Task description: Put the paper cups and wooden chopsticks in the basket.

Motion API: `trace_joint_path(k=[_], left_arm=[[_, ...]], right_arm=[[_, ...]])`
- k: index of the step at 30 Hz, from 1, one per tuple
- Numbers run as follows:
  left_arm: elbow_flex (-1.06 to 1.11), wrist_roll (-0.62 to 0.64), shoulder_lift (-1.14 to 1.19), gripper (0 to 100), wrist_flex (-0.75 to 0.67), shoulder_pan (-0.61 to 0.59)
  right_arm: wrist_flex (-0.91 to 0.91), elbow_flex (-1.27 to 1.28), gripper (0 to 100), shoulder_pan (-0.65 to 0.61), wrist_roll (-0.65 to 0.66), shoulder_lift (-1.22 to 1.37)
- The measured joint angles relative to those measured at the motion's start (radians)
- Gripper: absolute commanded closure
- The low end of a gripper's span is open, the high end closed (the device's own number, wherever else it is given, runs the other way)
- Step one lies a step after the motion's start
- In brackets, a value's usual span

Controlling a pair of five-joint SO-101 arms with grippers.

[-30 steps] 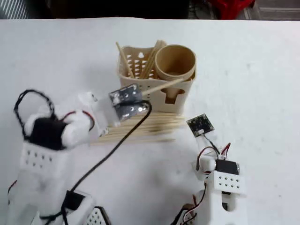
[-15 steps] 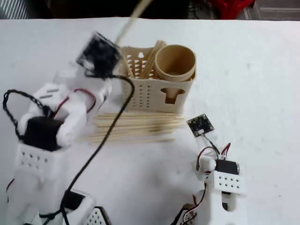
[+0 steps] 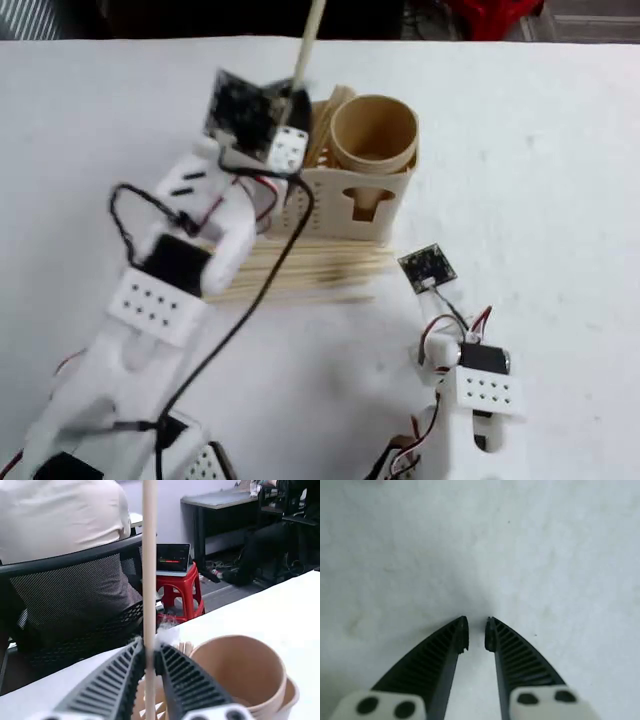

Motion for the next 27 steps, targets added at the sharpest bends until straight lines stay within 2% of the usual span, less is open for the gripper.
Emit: trace_joint_path(k=[3,11,19,24,27], left_arm=[[0.114,0.000,0.032,98,-0.147,0.002],[0.143,-0.003,0.183,98,-0.255,0.011],[0.170,-0.009,0.229,98,-0.267,0.008],[0.195,-0.069,0.227,90,-0.270,0.008],[0.206,-0.095,0.227,90,-0.288,0.005]], right_arm=[[0.000,0.000,92.6,0.000,0.000,0.000],[0.000,0.000,92.6,0.000,0.000,0.000],[0.000,0.003,92.6,0.000,0.000,0.000],[0.000,0.003,92.6,0.000,0.000,0.000],[0.000,0.003,92.6,0.000,0.000,0.000]])
